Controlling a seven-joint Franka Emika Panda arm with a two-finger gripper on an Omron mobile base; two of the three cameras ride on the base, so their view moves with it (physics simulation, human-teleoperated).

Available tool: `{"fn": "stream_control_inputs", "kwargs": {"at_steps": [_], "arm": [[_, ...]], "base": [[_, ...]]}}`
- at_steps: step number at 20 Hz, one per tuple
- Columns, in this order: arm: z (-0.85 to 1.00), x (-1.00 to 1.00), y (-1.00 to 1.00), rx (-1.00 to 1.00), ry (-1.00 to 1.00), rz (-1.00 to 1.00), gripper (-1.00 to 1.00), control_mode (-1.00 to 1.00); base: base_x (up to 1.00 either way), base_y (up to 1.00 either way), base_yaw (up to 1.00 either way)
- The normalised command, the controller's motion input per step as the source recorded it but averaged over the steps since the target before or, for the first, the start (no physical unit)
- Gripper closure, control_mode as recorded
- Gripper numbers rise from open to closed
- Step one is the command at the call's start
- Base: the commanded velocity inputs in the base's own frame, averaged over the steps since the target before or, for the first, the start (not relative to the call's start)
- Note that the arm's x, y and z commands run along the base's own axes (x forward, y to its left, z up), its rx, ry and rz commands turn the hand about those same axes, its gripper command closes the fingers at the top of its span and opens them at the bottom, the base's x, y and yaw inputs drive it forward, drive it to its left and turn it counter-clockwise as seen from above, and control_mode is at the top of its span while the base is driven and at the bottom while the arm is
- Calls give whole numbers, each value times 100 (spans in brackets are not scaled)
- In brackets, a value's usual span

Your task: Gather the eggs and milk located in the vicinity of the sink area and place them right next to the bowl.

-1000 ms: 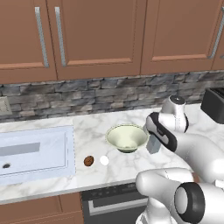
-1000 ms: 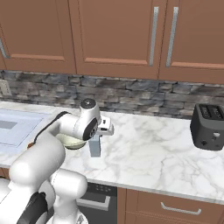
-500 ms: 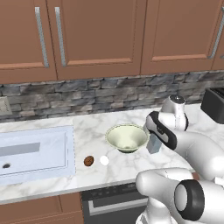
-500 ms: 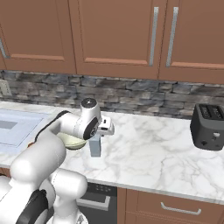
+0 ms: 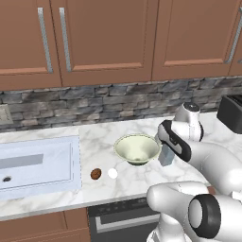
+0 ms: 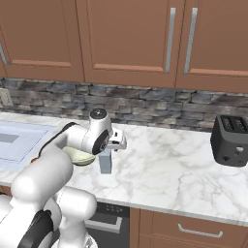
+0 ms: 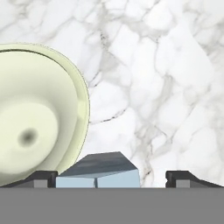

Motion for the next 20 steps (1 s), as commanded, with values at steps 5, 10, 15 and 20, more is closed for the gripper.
{"fn": "stream_control_inputs", "kwargs": {"at_steps": [5,10,15,20], "arm": [[0,0,0,0,0,0,-100,-100],[11,0,0,0,-1,0,-100,-100],[28,0,5,-2,-6,1,-100,-100],[18,0,7,-1,-1,0,-100,-100]], "base": [[0,0,0],[0,0,0],[0,0,0],[0,0,0]]}}
